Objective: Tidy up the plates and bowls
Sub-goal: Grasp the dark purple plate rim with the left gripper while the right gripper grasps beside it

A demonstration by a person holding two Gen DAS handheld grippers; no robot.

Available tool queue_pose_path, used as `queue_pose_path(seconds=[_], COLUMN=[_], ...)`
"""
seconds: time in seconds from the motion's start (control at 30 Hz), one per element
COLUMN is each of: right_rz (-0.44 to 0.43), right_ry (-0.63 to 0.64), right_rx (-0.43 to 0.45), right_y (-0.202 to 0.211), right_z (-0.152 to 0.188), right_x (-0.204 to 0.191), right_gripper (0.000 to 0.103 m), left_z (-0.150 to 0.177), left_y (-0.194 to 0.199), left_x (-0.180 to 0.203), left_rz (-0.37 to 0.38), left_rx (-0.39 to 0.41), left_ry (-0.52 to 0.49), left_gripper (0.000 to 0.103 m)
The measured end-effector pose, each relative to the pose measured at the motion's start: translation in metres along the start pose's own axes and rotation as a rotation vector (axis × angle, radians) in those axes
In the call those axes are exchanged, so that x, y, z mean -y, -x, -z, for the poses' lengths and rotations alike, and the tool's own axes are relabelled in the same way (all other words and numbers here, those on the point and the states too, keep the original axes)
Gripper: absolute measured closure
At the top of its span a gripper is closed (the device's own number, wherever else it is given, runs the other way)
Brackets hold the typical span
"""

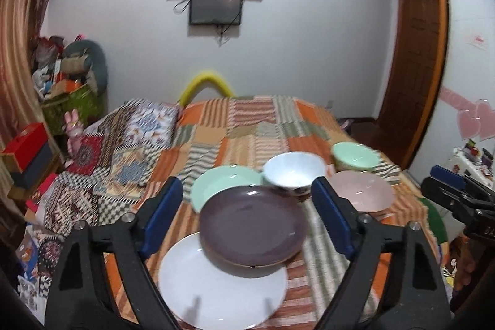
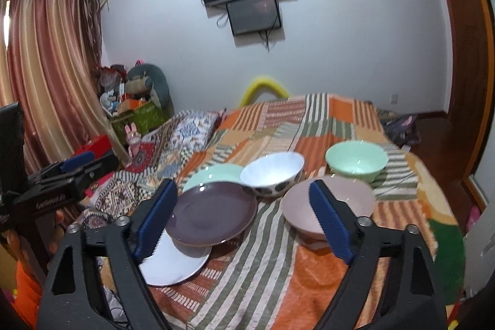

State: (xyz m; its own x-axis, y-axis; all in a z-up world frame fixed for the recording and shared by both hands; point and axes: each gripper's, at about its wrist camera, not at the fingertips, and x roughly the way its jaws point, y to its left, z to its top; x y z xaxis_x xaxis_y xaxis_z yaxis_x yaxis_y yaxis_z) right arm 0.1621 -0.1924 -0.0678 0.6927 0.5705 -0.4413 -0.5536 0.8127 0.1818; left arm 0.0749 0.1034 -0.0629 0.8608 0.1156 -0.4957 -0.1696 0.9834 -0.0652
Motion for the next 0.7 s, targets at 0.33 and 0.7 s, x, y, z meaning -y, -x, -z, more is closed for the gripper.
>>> queue_pose_path(seconds=[0.33, 0.7], right_rz=[-0.023, -0.025], right_ry=[-0.040, -0.079], right_rx=[-0.186, -0.367], right_y=[-0.070, -0.135], right_z=[0.016, 0.038], right_x=[0.002, -0.002], right_gripper=[0.042, 0.062], left_z=[0.017, 0.053], left_y=[-0.083, -0.159], left_x=[-0.055, -0.080], left_rz=[0.007, 0.000], left_rx=[-0.195, -0.405], left_ry=[0.105, 0.110], left_gripper=[0.029, 0.053])
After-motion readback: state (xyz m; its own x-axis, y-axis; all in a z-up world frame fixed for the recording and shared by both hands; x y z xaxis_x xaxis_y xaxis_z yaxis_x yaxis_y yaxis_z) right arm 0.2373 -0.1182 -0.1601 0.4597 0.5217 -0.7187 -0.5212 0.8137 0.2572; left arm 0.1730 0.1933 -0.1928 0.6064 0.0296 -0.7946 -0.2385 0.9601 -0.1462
